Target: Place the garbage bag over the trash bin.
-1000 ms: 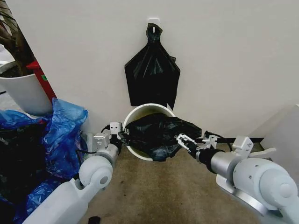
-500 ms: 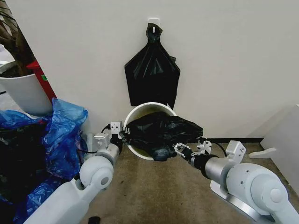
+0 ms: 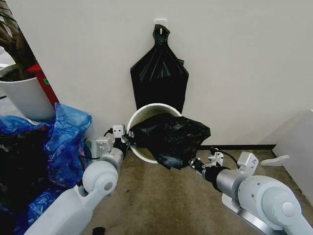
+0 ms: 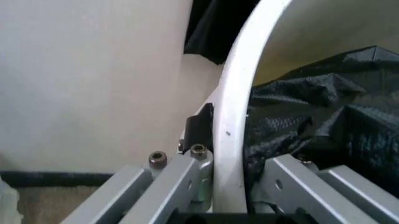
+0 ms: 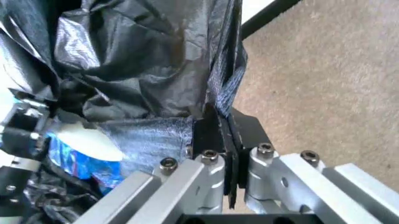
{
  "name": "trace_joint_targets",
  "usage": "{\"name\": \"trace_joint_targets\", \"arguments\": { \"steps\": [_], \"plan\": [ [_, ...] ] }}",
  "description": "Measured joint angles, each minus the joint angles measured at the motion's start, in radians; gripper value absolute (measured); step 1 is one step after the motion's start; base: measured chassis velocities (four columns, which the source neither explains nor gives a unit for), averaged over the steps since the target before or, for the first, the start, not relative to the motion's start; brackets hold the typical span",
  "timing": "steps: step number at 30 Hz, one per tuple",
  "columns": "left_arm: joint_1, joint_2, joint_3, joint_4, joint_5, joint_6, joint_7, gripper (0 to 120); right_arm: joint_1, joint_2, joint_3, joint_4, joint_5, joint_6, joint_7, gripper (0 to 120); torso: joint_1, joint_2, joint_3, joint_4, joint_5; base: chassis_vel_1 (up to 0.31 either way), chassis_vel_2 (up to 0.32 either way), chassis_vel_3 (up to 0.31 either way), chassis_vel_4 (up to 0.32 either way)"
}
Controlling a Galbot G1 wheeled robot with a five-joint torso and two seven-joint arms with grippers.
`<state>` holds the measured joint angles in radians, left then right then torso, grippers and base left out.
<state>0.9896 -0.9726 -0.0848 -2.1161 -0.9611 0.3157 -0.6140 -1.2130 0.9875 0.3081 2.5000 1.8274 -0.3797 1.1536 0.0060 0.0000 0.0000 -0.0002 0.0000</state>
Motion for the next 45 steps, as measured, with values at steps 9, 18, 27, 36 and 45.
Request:
{"name": "trace_joint_targets", "arguments": {
  "steps": [9, 18, 27, 36, 45],
  "plan": [
    [-0.005, 0.011, -0.01, -0.026, -0.159, 0.015, -0.089, 1, -0.119, 0.003, -0.006, 0.0, -0.297, -0.119, -0.186, 0, 0.0, 0.0, 0.0, -0.0003, 0.0, 0.0, 0.0, 0.0, 0.0],
    [-0.027, 0.01, -0.017, -0.025, -0.27, 0.01, -0.159, 1, -0.181, 0.033, -0.032, 0.0, -0.295, -0.142, -0.206, 0, 0.0, 0.0, 0.0, 0.0, 0.0, 0.0, 0.0, 0.0, 0.0],
    [-0.034, 0.017, -0.021, -0.061, -0.375, 0.022, -0.205, 1, -0.194, 0.053, -0.034, -0.009, -0.325, -0.165, -0.214, 0, 0.0, 0.0, 0.0, -0.0001, -0.0001, 0.0, 0.0, 0.0, 0.0],
    [-0.042, 0.038, -0.032, -0.094, -0.476, 0.04, -0.241, 1, -0.201, 0.057, -0.049, -0.076, -0.485, -0.189, -0.309, 0, 0.0, 0.0, 0.0, -0.0001, 0.0, 0.0, 0.0, 0.0, 0.0],
    [-0.043, 0.04, -0.036, -0.12, -0.564, 0.043, -0.27, 1, -0.197, 0.049, -0.058, -0.166, -0.71, -0.18, -0.445, 0, 0.0, 0.0, 0.0, -0.0001, 0.0, 0.0, 0.0, 0.0, 0.0]
  ]
}}
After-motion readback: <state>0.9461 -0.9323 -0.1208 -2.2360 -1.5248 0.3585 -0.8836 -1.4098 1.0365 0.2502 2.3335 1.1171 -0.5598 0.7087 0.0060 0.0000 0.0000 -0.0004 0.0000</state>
